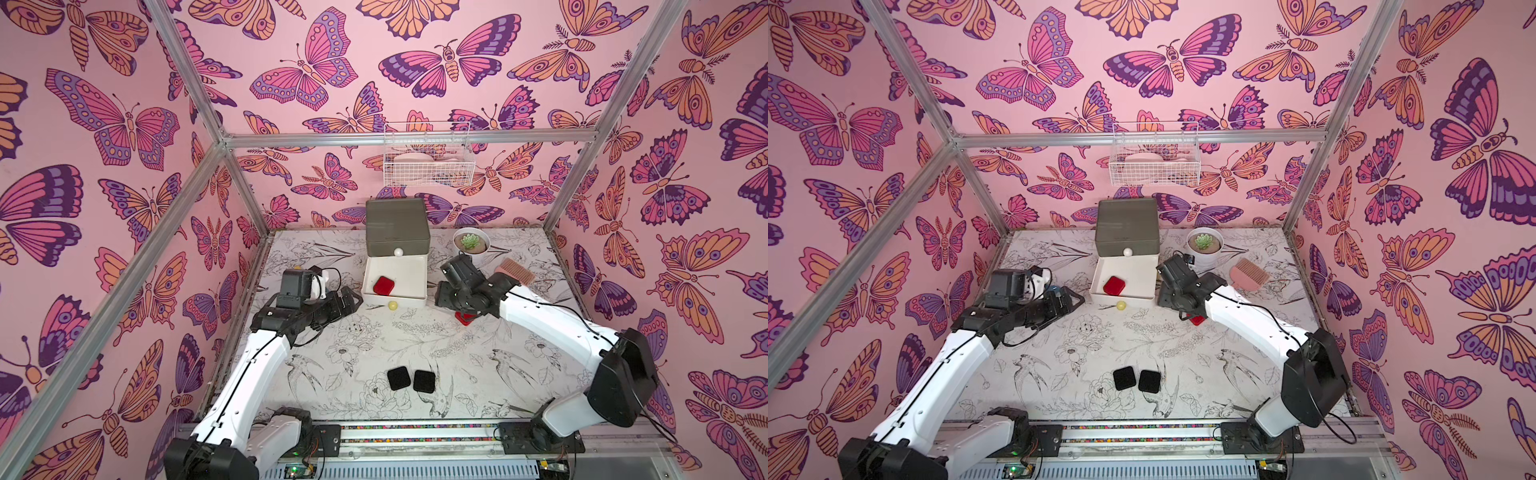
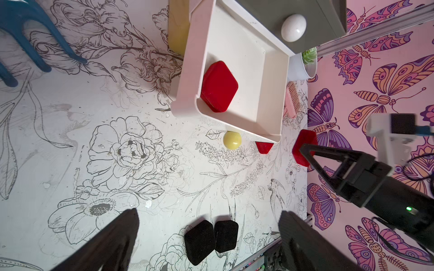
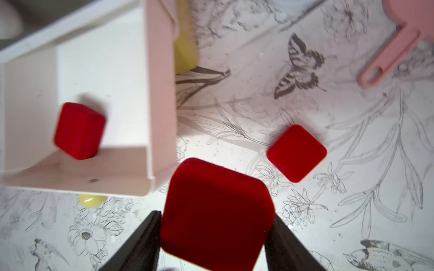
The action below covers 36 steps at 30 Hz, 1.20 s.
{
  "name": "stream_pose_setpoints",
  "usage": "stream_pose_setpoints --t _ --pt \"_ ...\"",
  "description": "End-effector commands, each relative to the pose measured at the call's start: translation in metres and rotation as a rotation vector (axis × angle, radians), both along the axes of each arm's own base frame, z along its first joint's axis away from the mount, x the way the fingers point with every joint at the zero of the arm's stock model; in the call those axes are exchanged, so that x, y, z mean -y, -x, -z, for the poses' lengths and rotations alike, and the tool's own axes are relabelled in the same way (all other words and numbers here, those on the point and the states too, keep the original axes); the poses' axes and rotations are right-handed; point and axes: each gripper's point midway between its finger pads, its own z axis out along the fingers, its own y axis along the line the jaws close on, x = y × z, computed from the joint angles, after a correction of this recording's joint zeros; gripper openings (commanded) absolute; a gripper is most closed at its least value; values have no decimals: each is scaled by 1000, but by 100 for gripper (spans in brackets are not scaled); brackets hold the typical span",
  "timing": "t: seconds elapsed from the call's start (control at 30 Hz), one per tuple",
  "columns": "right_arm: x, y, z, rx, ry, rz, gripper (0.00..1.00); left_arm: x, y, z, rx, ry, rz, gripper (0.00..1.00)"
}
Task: Place the brooch boxes into the drawer by color
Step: Pick up the brooch box from the center of the board, then place the brooch box in the drawer.
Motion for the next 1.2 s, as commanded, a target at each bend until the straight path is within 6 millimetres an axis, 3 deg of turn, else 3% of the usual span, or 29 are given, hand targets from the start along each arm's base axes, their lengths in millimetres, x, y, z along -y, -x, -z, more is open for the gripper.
stream_pose_setpoints --t 0.0,0.27,0.43,0.7,1.17 --pt "-15 -3 -26 60 49 -95 66 0 3 2 -1 -14 7 100" --pt "-78 -10 -33 29 48 -271 66 0 3 -1 4 -10 8 100" --pt "-95 -20 -22 -15 88 -293 67 0 3 -2 5 -11 9 100" --pt "-95 -37 8 -87 107 -226 69 0 5 -2 5 -17 14 100" --pt "-93 -47 40 -144 143 -240 69 -1 7 2 -3 -24 16 100"
